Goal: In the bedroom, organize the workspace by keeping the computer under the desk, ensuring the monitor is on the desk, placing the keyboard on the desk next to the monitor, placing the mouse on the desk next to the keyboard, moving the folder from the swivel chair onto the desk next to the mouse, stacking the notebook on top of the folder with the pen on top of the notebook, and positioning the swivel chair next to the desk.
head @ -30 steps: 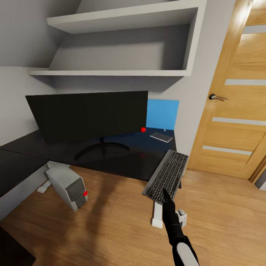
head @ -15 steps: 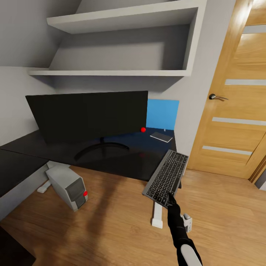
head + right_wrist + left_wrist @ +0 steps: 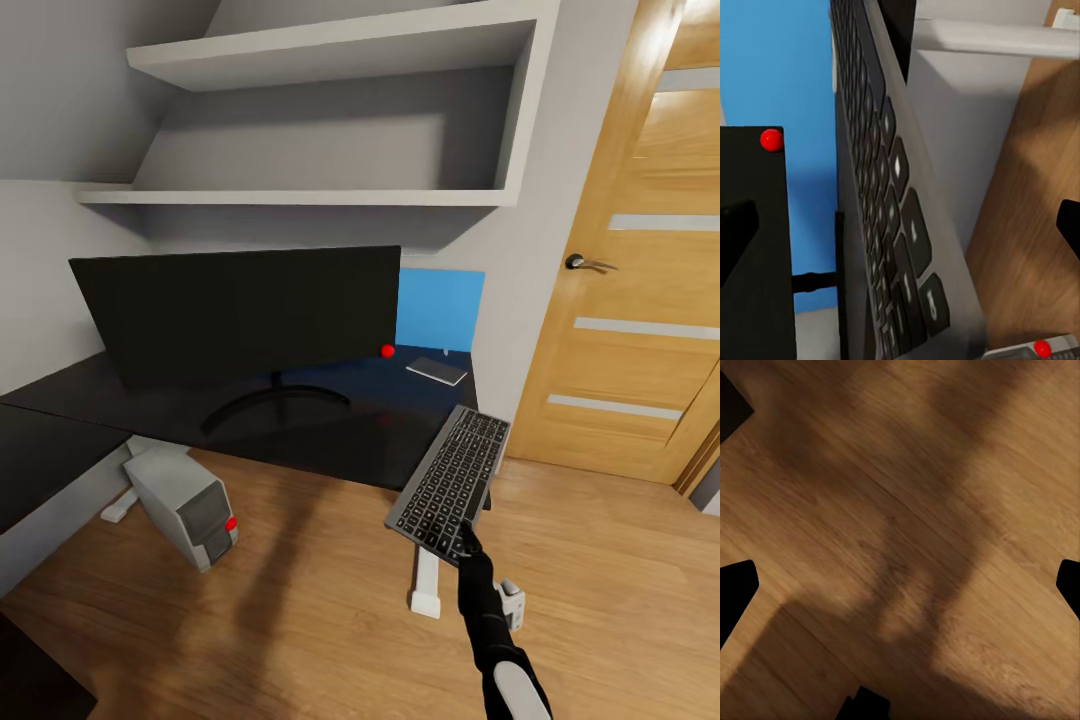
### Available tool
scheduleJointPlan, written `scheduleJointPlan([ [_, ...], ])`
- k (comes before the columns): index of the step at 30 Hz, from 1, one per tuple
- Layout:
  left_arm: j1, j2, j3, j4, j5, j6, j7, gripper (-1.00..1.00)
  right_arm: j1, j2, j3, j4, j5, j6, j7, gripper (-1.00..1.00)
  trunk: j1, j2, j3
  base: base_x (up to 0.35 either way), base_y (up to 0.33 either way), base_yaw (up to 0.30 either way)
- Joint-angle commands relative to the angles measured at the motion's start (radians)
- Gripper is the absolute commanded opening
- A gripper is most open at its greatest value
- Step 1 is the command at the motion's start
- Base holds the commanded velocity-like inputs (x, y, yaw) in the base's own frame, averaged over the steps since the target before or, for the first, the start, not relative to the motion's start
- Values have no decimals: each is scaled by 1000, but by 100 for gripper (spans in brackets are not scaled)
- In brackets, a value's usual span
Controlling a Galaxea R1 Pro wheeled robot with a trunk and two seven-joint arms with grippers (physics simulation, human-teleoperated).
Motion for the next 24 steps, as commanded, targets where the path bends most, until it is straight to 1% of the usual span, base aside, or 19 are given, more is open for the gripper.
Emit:
scheduleJointPlan([
  [1,0,1,-4,-2,6,4,8,100,0,0,1,0,-12,-6,6,100,0,0,-1,0,0,0],
  [7,0,1,-4,-2,5,4,9,100,0,-1,-10,0,-18,-6,6,100,0,0,-1,0,0,0],
  [13,0,1,-5,4,5,3,8,100,0,-2,-41,-1,-19,-5,6,100,0,0,-1,0,0,0],
  [16,0,1,-5,10,5,3,8,100,0,-3,-77,-3,-19,-4,6,100,0,0,-1,0,0,0],
  [17,0,1,-5,11,5,3,8,100,0,-3,-95,-5,-19,-3,5,100,0,0,-1,0,0,0],
  [18,0,1,-6,14,5,3,8,100,0,-4,-121,-6,-19,-2,4,100,0,0,-1,0,0,0],
  [21,0,1,-6,21,5,3,8,100,0,-5,-143,-8,-19,-1,3,100,0,0,-1,0,0,0],
  [24,0,1,-7,25,5,3,8,100,0,-13,-164,-12,-19,0,3,100,0,0,-1,0,0,0],
])
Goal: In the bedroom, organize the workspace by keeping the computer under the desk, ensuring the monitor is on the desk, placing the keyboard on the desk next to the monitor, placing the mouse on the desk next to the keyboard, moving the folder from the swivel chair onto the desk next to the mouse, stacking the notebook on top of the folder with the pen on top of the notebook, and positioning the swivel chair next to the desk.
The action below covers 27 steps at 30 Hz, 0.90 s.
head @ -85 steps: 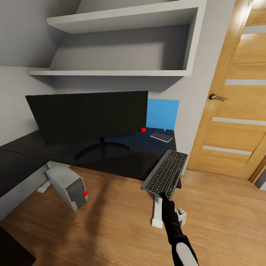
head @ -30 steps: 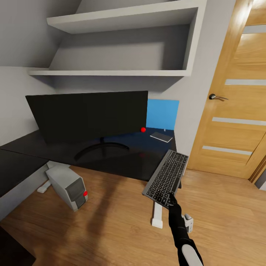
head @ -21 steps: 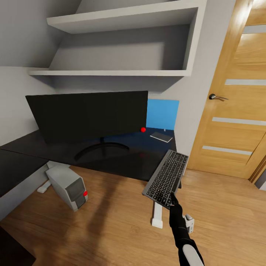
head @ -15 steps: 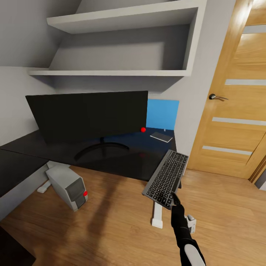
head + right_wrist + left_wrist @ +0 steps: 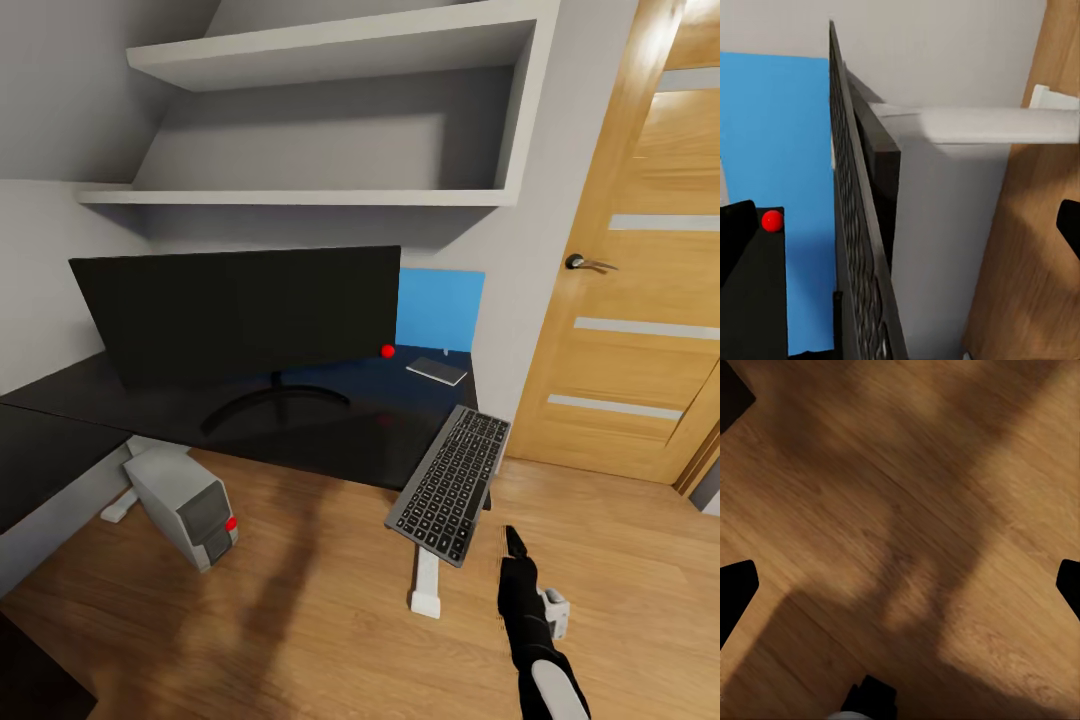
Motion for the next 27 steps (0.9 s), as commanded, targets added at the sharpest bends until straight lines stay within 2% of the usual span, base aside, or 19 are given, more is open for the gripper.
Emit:
scheduleJointPlan([
  [1,0,1,-4,0,6,4,8,100,0,-27,-29,-8,-11,-2,5,100,0,0,-1,0,0,0],
  [3,0,1,-4,1,6,4,8,100,-1,-42,-41,-9,-11,-1,5,100,0,0,-1,0,0,0],
  [4,0,1,-4,1,5,4,8,100,-1,-66,-53,-10,-11,-1,5,100,0,0,-1,0,0,0],
  [10,0,1,-3,2,4,4,9,100,-2,-154,-71,6,-13,0,-4,100,0,0,-1,0,0,0],
  [13,0,1,-3,2,3,4,9,100,-3,-195,-76,27,-14,0,-38,100,0,0,-1,0,0,0],
  [17,0,1,-3,2,3,4,10,100,-4,-223,-74,78,-9,-1,-97,100,0,0,-1,0,0,0],
  [20,0,1,-3,2,3,4,10,100,-6,-238,-74,183,3,-3,-171,100,0,0,-1,0,0,0],
  [21,0,1,-4,2,3,4,10,100,-10,-247,-75,245,9,-5,-202,100,0,0,-1,0,0,0],
  [24,0,0,-5,2,3,4,10,100,-21,-270,-73,346,28,-7,-231,100,0,0,-1,0,0,0],
  [25,0,0,-5,2,3,4,10,100,-34,-283,-70,416,56,-8,-241,100,0,0,-1,0,0,0],
  [27,0,0,-5,2,3,4,10,100,-49,-292,-65,487,105,-10,-248,100,0,0,-1,0,0,0],
])
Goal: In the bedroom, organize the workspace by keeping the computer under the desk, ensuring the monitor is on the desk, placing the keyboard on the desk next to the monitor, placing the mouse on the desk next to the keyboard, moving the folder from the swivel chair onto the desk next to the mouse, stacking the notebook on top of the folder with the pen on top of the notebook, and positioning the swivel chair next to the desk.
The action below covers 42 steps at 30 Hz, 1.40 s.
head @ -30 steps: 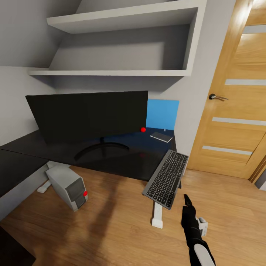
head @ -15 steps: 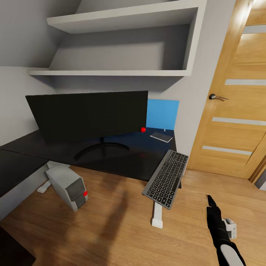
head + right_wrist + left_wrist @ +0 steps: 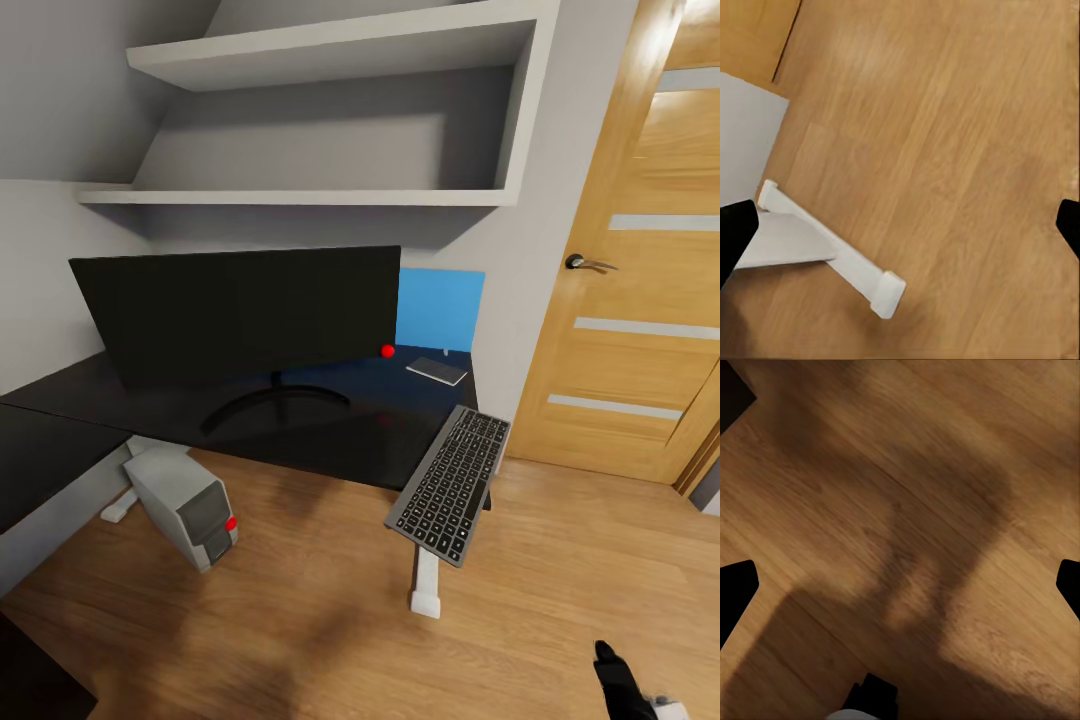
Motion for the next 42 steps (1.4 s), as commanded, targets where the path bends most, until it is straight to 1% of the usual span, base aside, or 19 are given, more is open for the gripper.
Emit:
scheduleJointPlan([
  [1,0,1,-4,-3,6,4,8,100,-9,-4,5,34,23,-6,-5,100,0,0,-1,0,0,0],
  [2,0,1,-5,-2,6,4,8,100,-16,-6,8,67,61,-7,-7,100,0,0,-1,0,0,0],
  [3,0,1,-5,-2,6,4,8,100,-31,-8,15,130,149,-10,-10,100,0,0,-1,0,0,0],
  [6,0,1,-6,-1,6,4,7,100,-48,-6,21,222,300,-23,-13,100,0,0,-1,0,0,0],
  [9,0,1,-6,-1,7,4,5,100,-58,8,24,313,451,-55,-16,100,0,0,-1,0,0,0],
  [10,0,1,-6,-1,7,4,5,100,-64,22,25,371,537,-85,-17,100,0,0,-1,0,0,0],
  [12,0,1,-6,0,7,4,4,100,-68,39,26,420,605,-120,-18,100,0,0,-1,0,0,0],
  [14,0,1,-6,2,7,4,4,100,-70,54,26,456,651,-157,-18,100,0,0,-1,0,0,0],
  [18,0,0,-7,15,7,4,3,100,-73,78,28,499,708,-251,-3,100,0,0,-1,0,0,0],
  [23,0,0,-8,24,6,4,2,100,-74,101,28,517,729,-329,82,100,0,0,-1,0,0,0],
  [27,0,0,-8,27,6,4,2,100,-74,117,27,552,735,-353,179,100,0,0,-1,0,0,0],
  [32,0,0,-8,29,6,4,2,100,-74,120,27,567,736,-358,196,100,0,0,-1,0,0,0],
  [34,0,0,-8,29,6,3,2,100,-74,129,28,569,738,-361,200,100,0,0,-1,0,-17,0],
  [35,0,0,-10,29,6,3,2,100,-74,149,32,571,742,-362,204,100,0,0,-1,67,-162,0],
  [36,0,0,-10,29,6,3,2,100,-74,149,32,571,742,-362,204,100,0,0,-1,67,-162,0],
  [38,0,0,-16,30,6,2,2,100,-74,165,40,572,756,-363,205,100,0,0,-1,146,-209,0],
  [40,0,1,-18,31,6,2,2,100,-74,170,43,572,768,-363,206,100,0,0,-1,186,-229,0],
  [41,0,1,-27,54,5,2,2,100,-74,175,45,574,798,-363,203,100,0,0,-1,234,-253,0],
  [42,0,1,-27,55,5,2,2,100,-74,174,45,574,799,-363,203,100,0,0,-1,235,-253,0],
])
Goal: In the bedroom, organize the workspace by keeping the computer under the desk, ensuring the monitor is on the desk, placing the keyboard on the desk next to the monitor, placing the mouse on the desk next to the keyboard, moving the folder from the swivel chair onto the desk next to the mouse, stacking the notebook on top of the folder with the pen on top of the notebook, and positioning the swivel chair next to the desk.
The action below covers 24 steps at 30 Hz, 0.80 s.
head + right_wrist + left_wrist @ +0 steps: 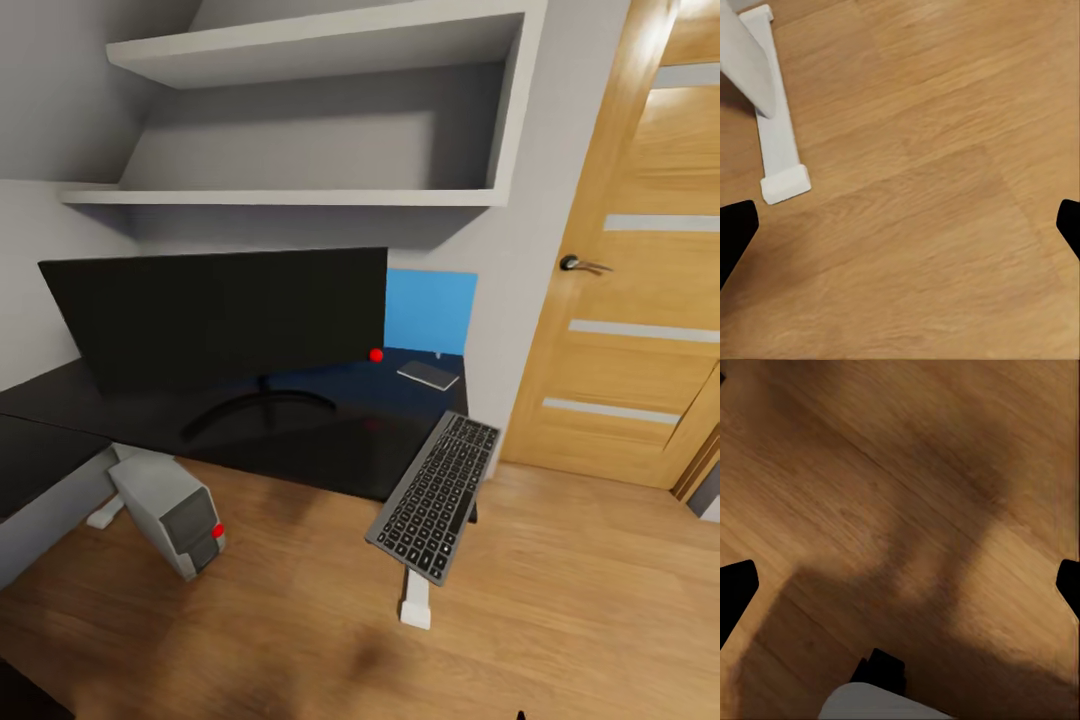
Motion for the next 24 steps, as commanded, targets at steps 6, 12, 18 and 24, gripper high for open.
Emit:
scheduleJointPlan([
  [6,0,1,-5,-1,6,5,8,100,0,-1,-5,1,1,-2,1,100,0,0,-1,194,-273,0],
  [12,0,1,-5,-1,6,4,8,100,0,-1,-6,1,1,-5,1,100,0,0,-1,51,-266,23],
  [18,0,1,-5,-1,6,4,8,100,0,0,-6,1,2,-24,1,100,0,0,-1,8,-72,176],
  [24,0,1,-5,-1,6,4,8,100,0,0,-6,2,2,-37,2,100,0,0,-1,1,-12,243],
])
